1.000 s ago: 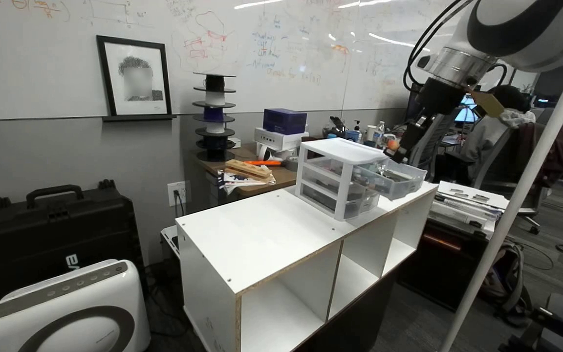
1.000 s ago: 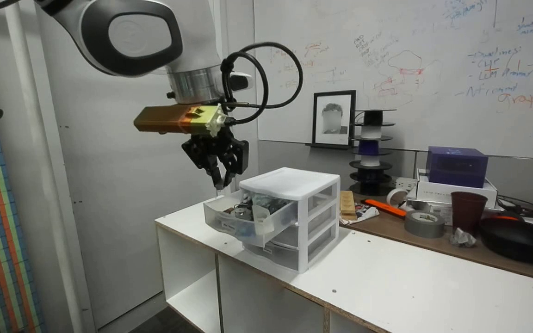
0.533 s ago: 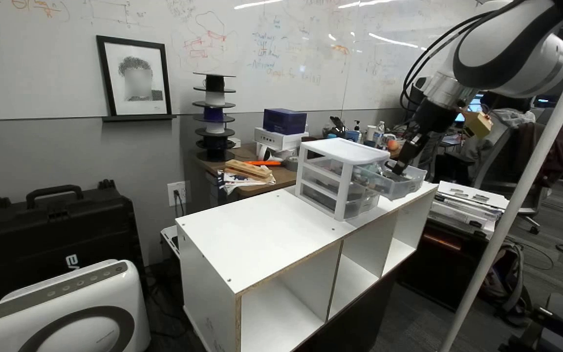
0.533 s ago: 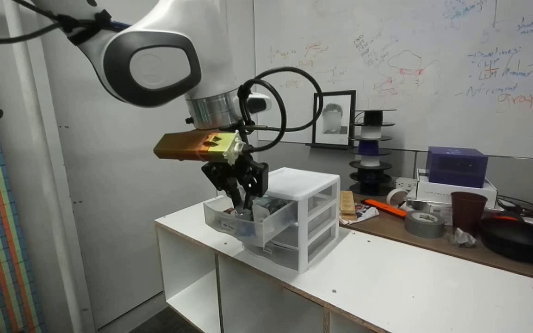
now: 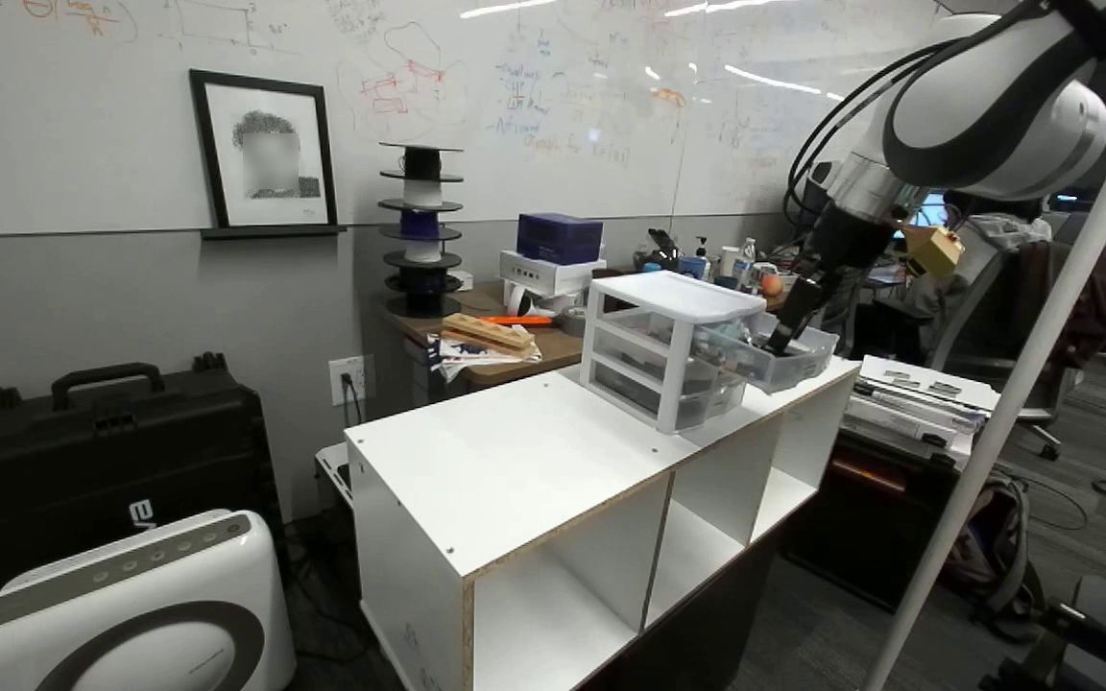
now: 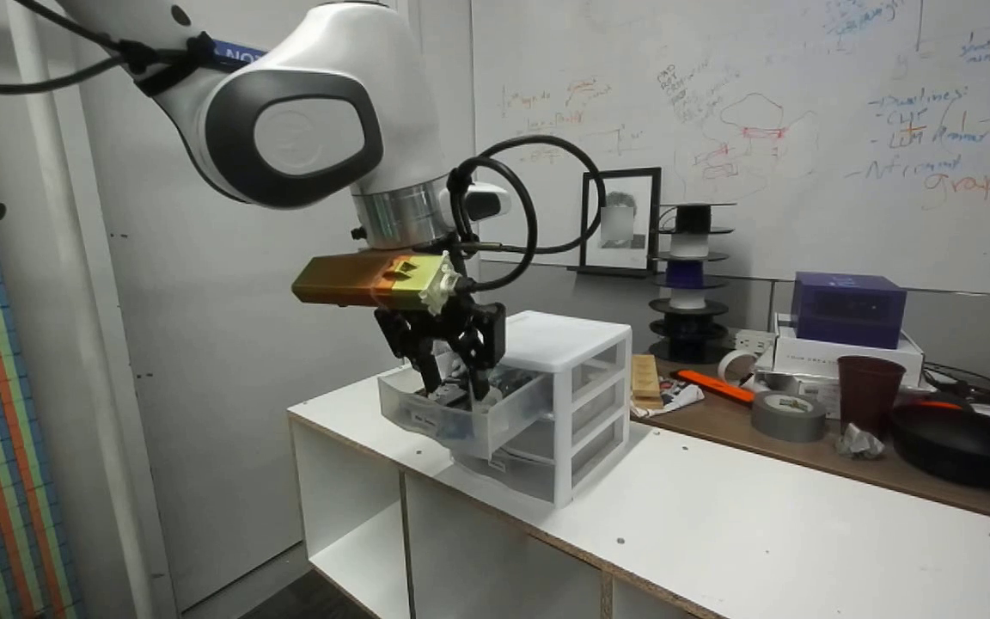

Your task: Put the object to the right inside the drawer

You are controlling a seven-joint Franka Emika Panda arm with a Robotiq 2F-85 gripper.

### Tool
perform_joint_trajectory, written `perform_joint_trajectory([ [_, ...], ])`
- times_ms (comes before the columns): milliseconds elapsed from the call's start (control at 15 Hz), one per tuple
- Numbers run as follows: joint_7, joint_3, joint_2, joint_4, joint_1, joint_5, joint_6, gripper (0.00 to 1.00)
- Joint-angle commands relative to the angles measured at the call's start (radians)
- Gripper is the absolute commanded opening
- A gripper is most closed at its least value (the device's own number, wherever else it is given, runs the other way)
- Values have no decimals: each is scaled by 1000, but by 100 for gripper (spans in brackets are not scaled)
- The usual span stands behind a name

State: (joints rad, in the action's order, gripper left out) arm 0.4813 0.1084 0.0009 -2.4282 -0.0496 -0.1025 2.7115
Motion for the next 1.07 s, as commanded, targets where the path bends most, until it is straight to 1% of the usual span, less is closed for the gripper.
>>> perform_joint_trajectory([
  [0, -3, -22, -44, 27, -1, -45, 9, 95],
  [67, -4, -27, -64, 33, 5, -59, 9, 99],
  [200, -18, -33, -98, 54, 14, -66, -28, 100],
  [267, -37, -36, -120, 61, 17, -45, -64, 100],
  [333, -77, -38, -139, 74, 15, -1, -128, 100],
  [533, -156, -46, -182, 105, 17, 33, -291, 100],
  [600, -164, -45, -197, 104, 19, 33, -333, 100],
  [867, -235, -52, -269, 60, 16, 64, -473, 100],
  [1000, -263, -53, -298, 17, 16, 66, -515, 100],
])
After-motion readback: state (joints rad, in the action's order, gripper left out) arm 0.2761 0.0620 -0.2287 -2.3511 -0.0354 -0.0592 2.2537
